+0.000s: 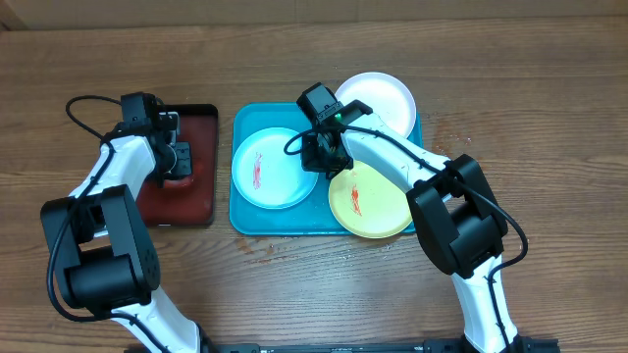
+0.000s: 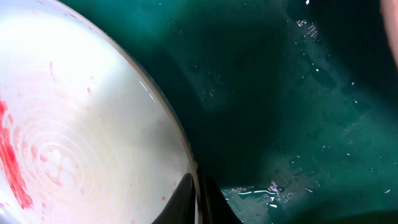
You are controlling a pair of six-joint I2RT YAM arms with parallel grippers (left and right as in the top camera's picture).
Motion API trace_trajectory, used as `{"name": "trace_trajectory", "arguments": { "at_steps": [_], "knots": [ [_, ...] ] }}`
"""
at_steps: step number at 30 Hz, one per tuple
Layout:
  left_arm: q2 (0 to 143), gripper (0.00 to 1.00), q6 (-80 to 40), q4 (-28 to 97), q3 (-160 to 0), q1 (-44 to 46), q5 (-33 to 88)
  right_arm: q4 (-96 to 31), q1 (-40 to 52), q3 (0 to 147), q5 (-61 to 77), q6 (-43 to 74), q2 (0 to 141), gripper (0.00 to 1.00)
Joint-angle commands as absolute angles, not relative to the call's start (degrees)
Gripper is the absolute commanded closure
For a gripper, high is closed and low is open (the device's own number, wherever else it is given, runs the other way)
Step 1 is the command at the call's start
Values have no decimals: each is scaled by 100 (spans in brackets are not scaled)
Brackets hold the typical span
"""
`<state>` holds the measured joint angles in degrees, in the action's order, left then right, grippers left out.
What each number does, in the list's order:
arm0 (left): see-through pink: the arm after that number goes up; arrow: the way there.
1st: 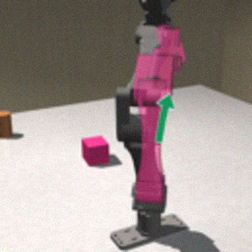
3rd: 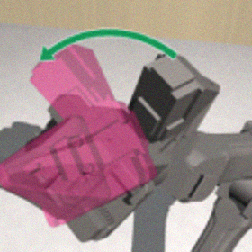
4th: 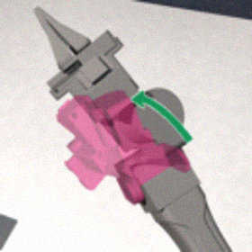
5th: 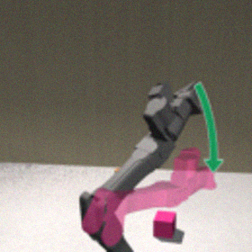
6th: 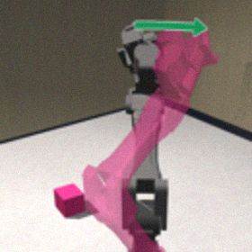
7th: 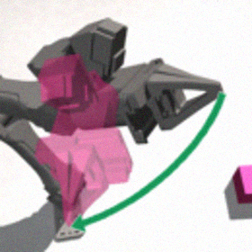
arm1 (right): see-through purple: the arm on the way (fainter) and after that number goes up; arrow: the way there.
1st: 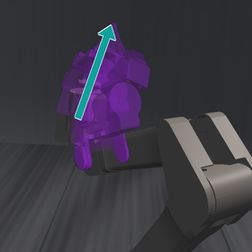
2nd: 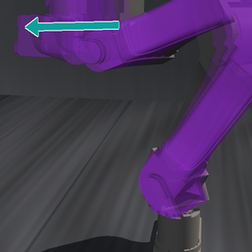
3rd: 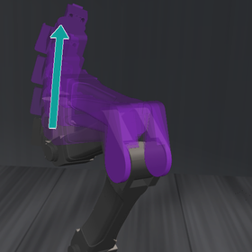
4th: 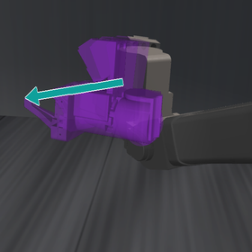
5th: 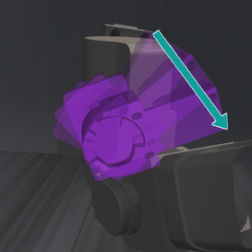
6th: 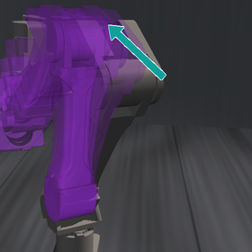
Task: Clean dirty plates on tray and stack at the side
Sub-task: 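Reach the left gripper to the sponge on the red tray and grasp it, then carry the sponge with the left gripper onto the light-blue plate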
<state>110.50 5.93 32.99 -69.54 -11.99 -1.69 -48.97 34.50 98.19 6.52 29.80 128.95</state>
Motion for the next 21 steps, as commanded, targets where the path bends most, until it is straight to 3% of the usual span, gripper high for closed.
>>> {"name": "trace_trajectory", "arguments": {
  "at_steps": [1, 13, 21],
  "knots": [
    [11096, 96, 440, 3693, -7166, -1151, -180, -4939, 3505, 9601, 515, 3002, 13183, 96],
    [10691, 96, 373, 6587, -10269, -1050, 1046, -4978, 3369, 9601, 757, 3006, 13183, 96],
    [10814, 96, -362, 6945, -10073, -220, 1341, -4978, 3183, 9601, 1059, 3006, 13183, 96]
  ]
}}
